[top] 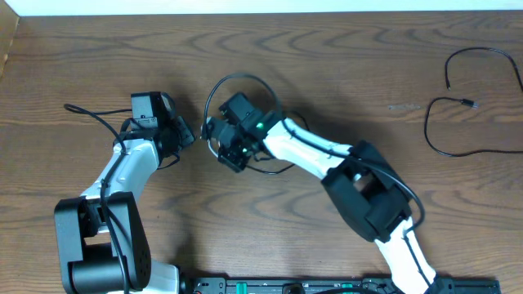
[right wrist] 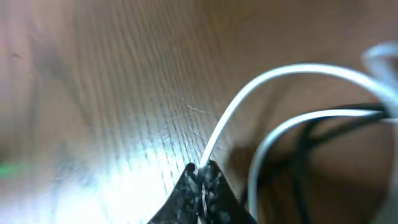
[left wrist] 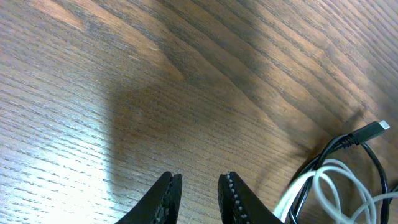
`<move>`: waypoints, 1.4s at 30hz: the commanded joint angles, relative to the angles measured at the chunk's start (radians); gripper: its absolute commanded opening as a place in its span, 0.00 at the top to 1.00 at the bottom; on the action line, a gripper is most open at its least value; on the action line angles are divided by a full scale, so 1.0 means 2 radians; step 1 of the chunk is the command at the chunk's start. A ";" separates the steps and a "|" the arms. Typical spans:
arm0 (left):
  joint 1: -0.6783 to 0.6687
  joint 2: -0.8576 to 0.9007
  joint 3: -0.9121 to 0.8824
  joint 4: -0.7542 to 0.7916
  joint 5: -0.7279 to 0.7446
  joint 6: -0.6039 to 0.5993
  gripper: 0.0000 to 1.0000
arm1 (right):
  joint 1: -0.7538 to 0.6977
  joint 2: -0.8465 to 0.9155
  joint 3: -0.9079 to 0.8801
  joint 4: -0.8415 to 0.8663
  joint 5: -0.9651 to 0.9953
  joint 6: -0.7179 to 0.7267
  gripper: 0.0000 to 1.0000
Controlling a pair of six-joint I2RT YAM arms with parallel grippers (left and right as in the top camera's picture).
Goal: Untangle cables
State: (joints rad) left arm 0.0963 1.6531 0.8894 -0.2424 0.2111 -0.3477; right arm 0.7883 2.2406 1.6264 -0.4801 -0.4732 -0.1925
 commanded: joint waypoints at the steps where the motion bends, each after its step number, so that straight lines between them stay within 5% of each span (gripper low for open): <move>1: -0.001 -0.004 0.001 -0.002 0.003 -0.003 0.74 | -0.020 -0.061 0.000 -0.002 -0.030 0.006 0.94; 10: -0.001 -0.004 0.001 -0.001 0.003 -0.003 0.73 | -0.057 -0.073 0.000 -0.016 -0.005 0.051 0.91; 12: -0.001 -0.004 0.001 -0.001 0.009 -0.003 0.67 | -0.065 -0.073 0.000 -0.012 0.008 0.075 0.87; 15: -0.001 -0.004 0.001 0.001 0.031 -0.003 0.60 | -0.075 -0.073 0.000 -0.003 0.012 0.091 0.66; 27: -0.001 -0.004 0.001 0.002 0.034 -0.003 0.59 | -0.086 -0.060 0.000 0.091 0.028 0.139 0.27; 42: -0.001 -0.004 0.001 0.002 0.034 -0.003 0.59 | -0.078 -0.020 -0.001 0.040 0.009 -0.147 0.17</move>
State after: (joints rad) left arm 0.0956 1.6531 0.8894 -0.2359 0.2680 -0.3553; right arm 0.6262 2.1696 1.6264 -0.4015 -0.4400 -0.3302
